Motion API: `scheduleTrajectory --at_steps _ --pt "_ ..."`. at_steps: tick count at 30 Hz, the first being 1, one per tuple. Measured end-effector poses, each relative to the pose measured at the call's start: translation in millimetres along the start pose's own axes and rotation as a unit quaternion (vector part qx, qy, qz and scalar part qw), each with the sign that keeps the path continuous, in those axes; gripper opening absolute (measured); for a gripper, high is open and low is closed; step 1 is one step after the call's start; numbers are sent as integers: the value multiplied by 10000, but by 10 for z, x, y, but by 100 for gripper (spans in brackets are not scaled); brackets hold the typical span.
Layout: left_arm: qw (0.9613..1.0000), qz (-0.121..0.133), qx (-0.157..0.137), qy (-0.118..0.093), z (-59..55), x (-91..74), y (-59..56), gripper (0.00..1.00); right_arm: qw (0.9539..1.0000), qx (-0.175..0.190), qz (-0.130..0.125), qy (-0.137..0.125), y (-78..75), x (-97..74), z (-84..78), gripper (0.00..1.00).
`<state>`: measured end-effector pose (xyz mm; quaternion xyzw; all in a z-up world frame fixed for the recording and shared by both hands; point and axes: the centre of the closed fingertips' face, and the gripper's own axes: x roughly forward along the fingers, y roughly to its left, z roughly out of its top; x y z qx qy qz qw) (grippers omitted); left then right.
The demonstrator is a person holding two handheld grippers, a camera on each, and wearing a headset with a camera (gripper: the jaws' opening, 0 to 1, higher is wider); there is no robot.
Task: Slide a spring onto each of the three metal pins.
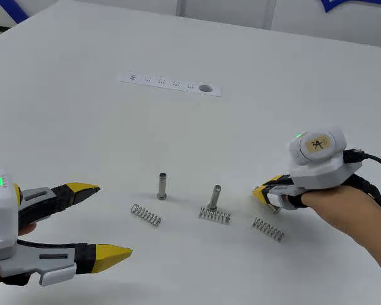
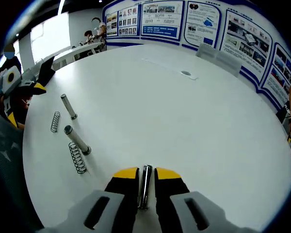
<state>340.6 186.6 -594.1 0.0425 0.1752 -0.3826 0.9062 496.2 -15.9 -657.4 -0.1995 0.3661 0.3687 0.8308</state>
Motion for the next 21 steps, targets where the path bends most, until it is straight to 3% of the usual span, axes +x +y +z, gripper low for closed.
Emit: scheduleTrajectory --at_steps 21 --pt "10000 4 -24 1 -8 -5 6 73 9992 311 92 233 -9 35 -30 9"
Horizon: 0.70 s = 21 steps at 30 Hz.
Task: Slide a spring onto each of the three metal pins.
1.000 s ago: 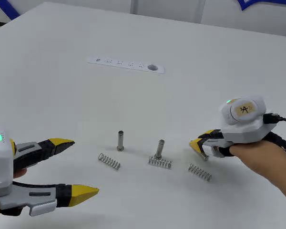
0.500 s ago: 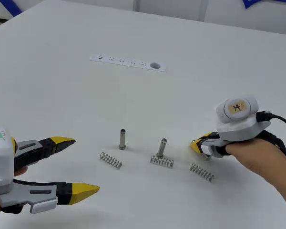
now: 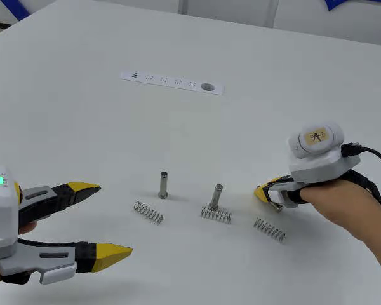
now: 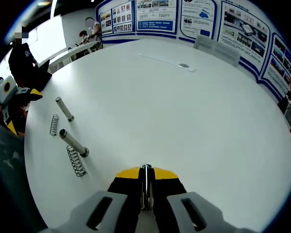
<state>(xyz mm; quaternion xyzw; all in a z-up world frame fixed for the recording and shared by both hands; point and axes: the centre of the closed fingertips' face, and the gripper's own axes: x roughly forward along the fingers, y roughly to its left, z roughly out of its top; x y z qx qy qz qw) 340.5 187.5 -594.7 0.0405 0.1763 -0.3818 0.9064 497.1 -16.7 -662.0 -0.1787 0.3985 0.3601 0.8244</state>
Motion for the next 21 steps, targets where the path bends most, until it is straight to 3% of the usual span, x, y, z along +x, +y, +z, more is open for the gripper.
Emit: scheduleTrajectory --at_steps 7,21 --pt "10000 -1 40 -17 27 2 1 73 9999 113 -45 5 6 -23 -18 8" --pt "9999 -7 106 -57 80 -18 -15 72 9994 68 -142 -316 56 -320 66 8"
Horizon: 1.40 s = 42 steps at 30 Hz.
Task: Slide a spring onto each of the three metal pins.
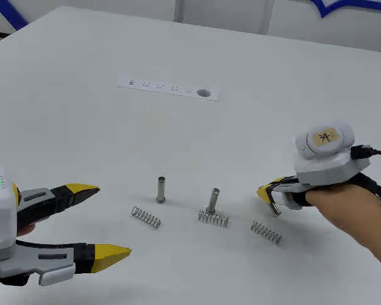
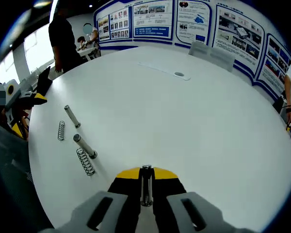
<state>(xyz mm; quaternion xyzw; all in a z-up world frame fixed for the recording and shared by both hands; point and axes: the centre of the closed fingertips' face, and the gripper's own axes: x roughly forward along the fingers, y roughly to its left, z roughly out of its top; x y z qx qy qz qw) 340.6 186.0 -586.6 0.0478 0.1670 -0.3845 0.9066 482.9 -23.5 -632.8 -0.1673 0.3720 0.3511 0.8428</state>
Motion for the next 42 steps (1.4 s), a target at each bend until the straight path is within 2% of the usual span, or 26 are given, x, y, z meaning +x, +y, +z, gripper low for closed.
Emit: scheduleTrajectory --at_steps 8,20,42 --pt "10000 -38 66 -4 43 0 -23 72 9998 32 -55 -199 6 -125 -12 8" --pt "9999 -31 110 -33 80 -8 -42 72 9991 -39 -33 -409 64 -169 11 9" --pt "9999 -48 134 -31 92 -1 -74 72 9987 33 31 -506 142 -265 -43 9"
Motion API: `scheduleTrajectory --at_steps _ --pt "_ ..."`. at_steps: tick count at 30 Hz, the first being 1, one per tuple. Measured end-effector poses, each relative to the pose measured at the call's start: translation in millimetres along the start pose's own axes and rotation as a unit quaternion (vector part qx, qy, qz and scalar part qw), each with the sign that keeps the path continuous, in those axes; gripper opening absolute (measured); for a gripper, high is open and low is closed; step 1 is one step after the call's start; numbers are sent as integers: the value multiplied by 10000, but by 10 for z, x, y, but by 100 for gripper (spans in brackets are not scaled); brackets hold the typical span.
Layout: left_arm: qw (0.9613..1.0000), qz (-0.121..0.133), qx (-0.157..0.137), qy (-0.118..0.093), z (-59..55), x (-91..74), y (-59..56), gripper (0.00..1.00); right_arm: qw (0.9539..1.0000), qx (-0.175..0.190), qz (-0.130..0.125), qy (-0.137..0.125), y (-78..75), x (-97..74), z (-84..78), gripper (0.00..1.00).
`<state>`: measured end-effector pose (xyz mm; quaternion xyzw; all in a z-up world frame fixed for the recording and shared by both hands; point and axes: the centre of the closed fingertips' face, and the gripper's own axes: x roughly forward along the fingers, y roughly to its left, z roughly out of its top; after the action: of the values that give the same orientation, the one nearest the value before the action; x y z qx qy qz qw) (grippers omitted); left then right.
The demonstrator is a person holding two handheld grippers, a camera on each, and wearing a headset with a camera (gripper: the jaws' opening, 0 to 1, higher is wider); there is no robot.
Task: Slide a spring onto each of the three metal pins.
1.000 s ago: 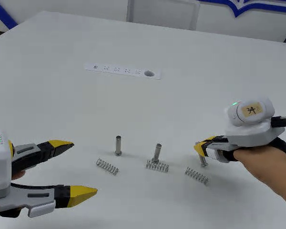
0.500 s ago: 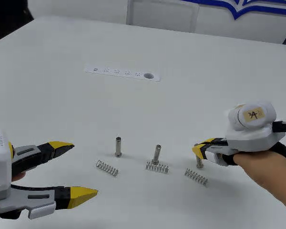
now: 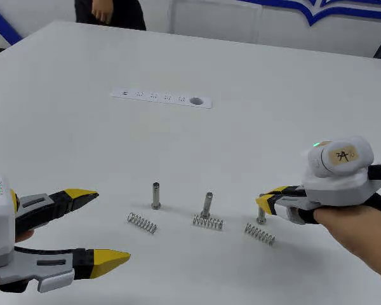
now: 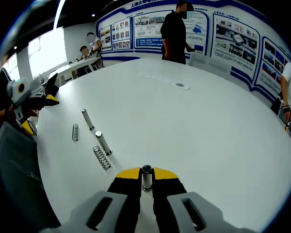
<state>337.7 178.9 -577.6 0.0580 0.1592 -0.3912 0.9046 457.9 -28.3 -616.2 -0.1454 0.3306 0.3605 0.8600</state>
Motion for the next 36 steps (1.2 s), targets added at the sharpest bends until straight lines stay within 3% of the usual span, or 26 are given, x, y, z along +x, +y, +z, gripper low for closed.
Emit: scheduleTrajectory --at_steps 20,29,36 --pt "10000 -4 -2 -2 -10 -1 -34 72 9999 -106 6 -26 35 -73 -49 11" --pt "10000 -17 21 -1 10 -5 -24 72 9998 -170 -25 -132 33 -209 -25 14" --pt "10000 -64 57 -8 39 10 -27 72 9997 -183 -16 -140 17 -318 -116 15"
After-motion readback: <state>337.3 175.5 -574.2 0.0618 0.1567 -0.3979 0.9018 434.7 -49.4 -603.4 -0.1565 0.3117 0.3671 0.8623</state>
